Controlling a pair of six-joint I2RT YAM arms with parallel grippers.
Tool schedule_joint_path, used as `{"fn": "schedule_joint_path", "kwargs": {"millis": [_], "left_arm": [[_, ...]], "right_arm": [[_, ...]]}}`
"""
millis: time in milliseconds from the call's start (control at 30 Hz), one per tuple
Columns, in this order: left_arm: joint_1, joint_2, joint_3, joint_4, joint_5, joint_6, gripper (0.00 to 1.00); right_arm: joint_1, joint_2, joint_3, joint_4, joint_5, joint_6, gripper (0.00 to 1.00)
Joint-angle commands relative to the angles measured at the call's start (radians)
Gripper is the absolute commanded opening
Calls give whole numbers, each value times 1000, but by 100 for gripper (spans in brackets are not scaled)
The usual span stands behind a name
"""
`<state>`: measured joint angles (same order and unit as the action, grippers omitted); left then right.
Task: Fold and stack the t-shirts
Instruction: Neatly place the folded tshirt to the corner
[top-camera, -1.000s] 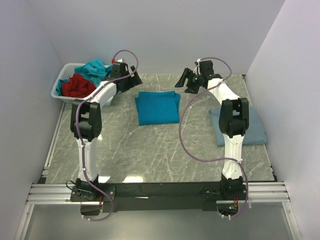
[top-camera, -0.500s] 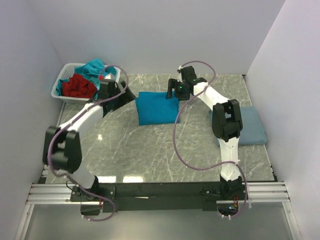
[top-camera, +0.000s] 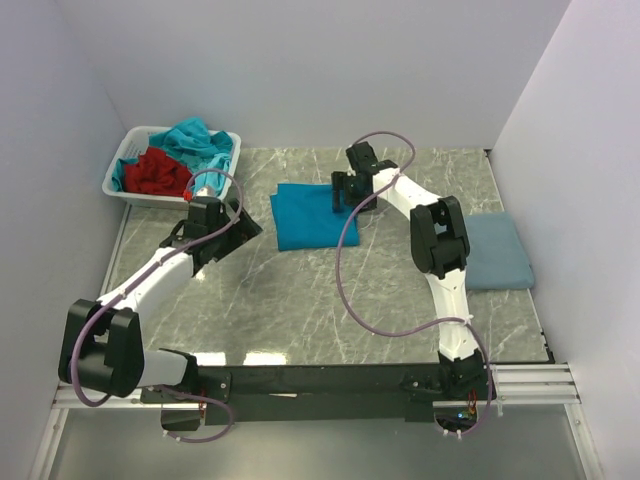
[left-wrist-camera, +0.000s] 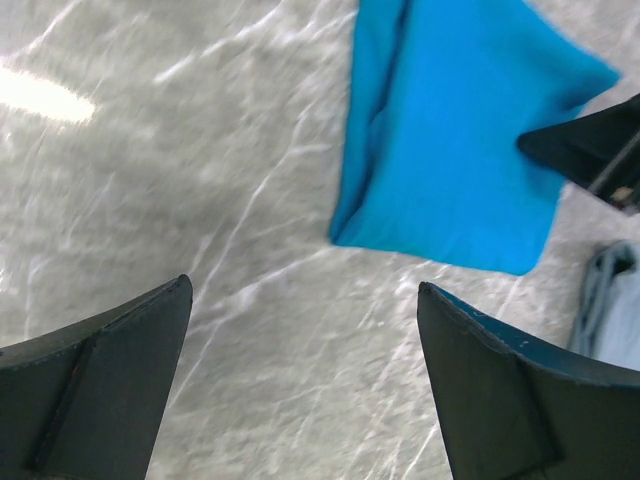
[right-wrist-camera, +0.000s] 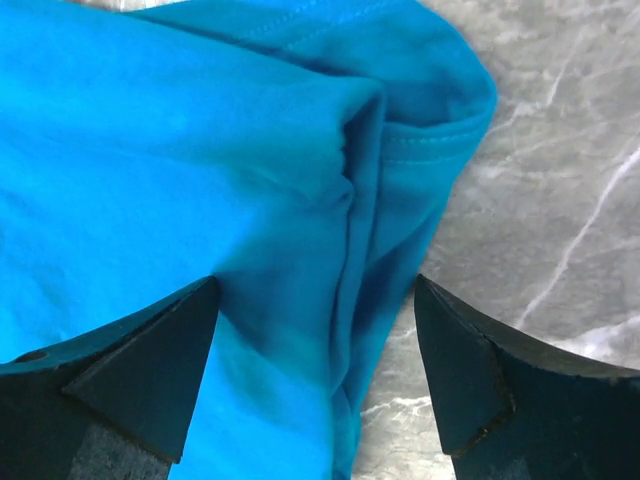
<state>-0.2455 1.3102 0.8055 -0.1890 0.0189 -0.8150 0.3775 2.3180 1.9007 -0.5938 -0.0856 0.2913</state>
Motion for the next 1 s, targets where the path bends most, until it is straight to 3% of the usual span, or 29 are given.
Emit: {"fn": "schedule_joint_path", "kwargs": {"millis": [0,233,333,567,733,967], "left_arm": [[-5,-34,-31,-1,-43,-18,100],[-5,-77,-42,-12,-73,-12,100],[-5,-88,-45,-17,-80,-7,99],[-5,-103,-68,-18,-82,-7,99],[-5,-126,-84,-15,-80,-6,100],[-5,-160,-103,-7,-68,2,99]], "right_arm": [[34,49,60,-61,37,-34,84],[75,50,49,-64,21,-50,70],[93,52,46,-66,21,-44,42],[152,-5,-3,-54,139,-53,4],[198,-135,-218,20,199,-34,0],[233,-465,-587,40,317,-24,0]]}}
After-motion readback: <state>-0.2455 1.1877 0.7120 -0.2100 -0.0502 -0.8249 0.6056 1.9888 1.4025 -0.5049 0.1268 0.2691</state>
